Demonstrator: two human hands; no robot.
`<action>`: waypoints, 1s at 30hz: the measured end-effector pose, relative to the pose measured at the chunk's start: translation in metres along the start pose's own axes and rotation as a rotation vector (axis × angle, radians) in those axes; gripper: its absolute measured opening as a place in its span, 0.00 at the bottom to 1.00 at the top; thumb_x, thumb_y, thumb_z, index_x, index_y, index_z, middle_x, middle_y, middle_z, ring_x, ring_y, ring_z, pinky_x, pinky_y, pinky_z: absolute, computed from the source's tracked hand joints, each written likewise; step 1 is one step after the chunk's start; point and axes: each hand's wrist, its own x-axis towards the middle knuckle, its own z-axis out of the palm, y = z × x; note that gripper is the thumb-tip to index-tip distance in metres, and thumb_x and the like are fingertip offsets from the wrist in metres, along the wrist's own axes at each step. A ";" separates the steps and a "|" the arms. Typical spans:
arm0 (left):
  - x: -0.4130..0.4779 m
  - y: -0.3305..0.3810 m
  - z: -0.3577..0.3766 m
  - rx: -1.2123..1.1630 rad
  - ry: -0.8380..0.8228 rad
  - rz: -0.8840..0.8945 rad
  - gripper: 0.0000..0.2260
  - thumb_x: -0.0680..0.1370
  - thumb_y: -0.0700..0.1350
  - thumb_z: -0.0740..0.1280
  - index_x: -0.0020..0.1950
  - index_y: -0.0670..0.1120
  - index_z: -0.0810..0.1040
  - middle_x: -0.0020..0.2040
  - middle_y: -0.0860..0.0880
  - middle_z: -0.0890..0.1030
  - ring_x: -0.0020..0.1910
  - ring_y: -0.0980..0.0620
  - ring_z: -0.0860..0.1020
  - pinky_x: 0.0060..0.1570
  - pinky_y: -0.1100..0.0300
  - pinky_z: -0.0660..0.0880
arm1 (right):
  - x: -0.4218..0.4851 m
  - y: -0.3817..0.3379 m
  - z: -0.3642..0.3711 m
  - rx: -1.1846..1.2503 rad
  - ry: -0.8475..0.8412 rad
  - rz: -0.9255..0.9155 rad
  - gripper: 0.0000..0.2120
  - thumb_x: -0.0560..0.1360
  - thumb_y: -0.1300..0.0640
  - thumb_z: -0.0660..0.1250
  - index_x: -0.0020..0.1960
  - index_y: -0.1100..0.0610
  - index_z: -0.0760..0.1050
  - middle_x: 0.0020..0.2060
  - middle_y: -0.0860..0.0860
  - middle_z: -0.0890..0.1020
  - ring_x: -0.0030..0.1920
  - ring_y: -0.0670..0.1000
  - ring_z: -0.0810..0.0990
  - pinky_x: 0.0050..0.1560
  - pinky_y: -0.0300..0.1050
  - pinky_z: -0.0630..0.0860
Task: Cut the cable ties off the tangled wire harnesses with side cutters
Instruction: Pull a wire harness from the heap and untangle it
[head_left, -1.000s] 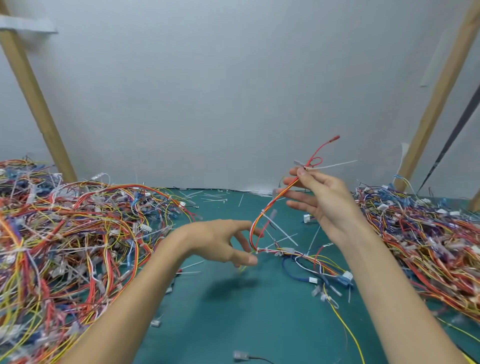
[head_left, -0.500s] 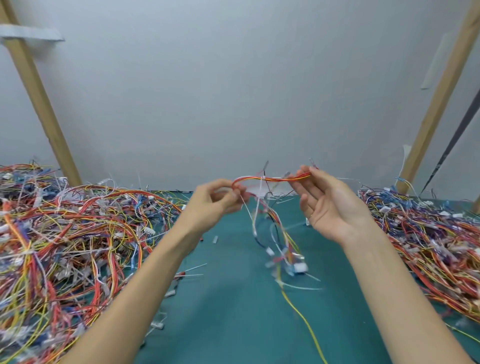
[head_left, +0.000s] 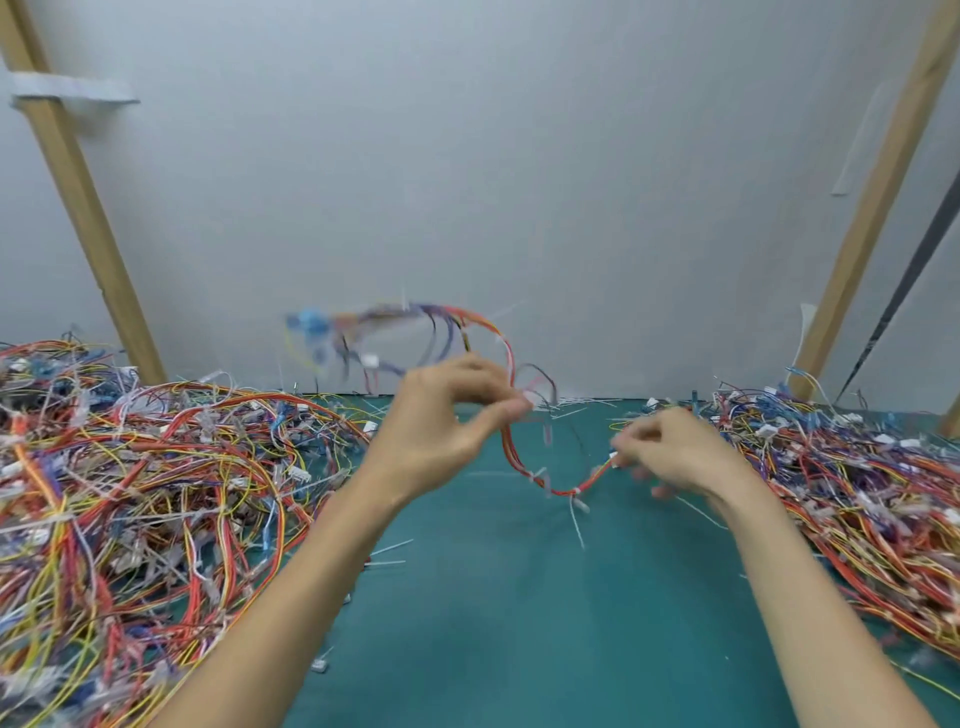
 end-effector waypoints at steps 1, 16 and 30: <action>-0.002 0.001 0.007 0.050 -0.089 0.024 0.03 0.74 0.37 0.72 0.42 0.42 0.85 0.43 0.49 0.81 0.41 0.54 0.80 0.47 0.64 0.75 | 0.001 -0.002 0.001 0.106 0.081 -0.077 0.07 0.78 0.55 0.66 0.47 0.55 0.82 0.44 0.51 0.85 0.48 0.53 0.84 0.50 0.53 0.81; -0.038 0.024 0.067 0.699 -0.715 0.141 0.18 0.72 0.31 0.64 0.55 0.48 0.63 0.56 0.50 0.77 0.52 0.40 0.77 0.43 0.50 0.69 | 0.006 -0.006 0.050 1.089 -0.377 0.144 0.20 0.74 0.60 0.70 0.63 0.60 0.69 0.51 0.63 0.80 0.37 0.51 0.82 0.38 0.40 0.80; -0.034 0.018 0.057 0.057 -0.938 -0.406 0.13 0.79 0.58 0.64 0.49 0.50 0.69 0.54 0.49 0.82 0.48 0.50 0.80 0.56 0.49 0.75 | 0.008 -0.006 0.051 1.324 -0.529 -0.058 0.24 0.70 0.68 0.65 0.65 0.57 0.76 0.46 0.57 0.82 0.39 0.47 0.81 0.34 0.34 0.74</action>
